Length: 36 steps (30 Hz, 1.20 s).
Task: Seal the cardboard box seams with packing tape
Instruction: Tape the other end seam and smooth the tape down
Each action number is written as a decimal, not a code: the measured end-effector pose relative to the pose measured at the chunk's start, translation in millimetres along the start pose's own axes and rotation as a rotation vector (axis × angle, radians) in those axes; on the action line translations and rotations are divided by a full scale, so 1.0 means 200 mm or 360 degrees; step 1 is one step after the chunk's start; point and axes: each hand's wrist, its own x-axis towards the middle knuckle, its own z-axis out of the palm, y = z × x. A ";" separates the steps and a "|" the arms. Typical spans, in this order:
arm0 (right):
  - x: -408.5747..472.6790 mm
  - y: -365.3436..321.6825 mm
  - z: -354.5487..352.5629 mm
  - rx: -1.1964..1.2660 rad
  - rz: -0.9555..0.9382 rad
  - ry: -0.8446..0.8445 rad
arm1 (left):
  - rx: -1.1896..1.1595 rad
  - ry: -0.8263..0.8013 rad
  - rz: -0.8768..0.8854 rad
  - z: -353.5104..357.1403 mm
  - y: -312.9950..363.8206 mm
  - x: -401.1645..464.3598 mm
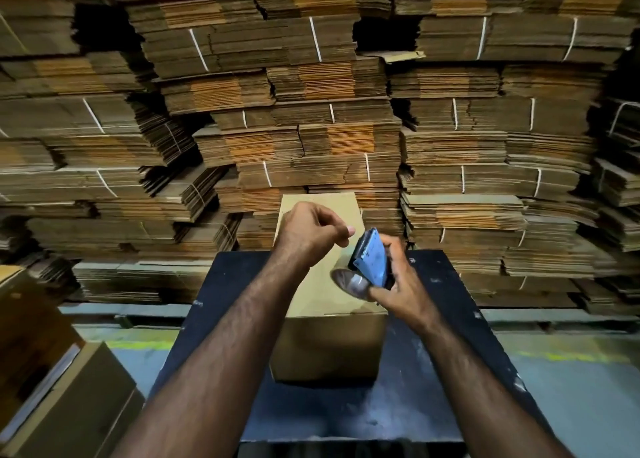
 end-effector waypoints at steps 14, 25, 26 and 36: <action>0.11 0.16 -0.03 -0.0716 -0.0189 -0.0234 | -0.0136 0.0295 -0.0319 0.03 -0.32 0.00; 0.26 0.14 0.09 -0.1000 -0.0429 -0.0727 | -0.0398 0.0471 -0.0595 -0.18 -0.62 -0.15; 0.27 0.12 0.11 -0.1015 -0.0454 -0.0767 | -0.0385 0.0472 -0.0626 -0.20 -0.65 -0.16; 0.45 0.04 0.18 -0.1372 -0.0504 -0.0992 | -0.0389 0.0526 -0.0707 -0.27 -0.83 -0.08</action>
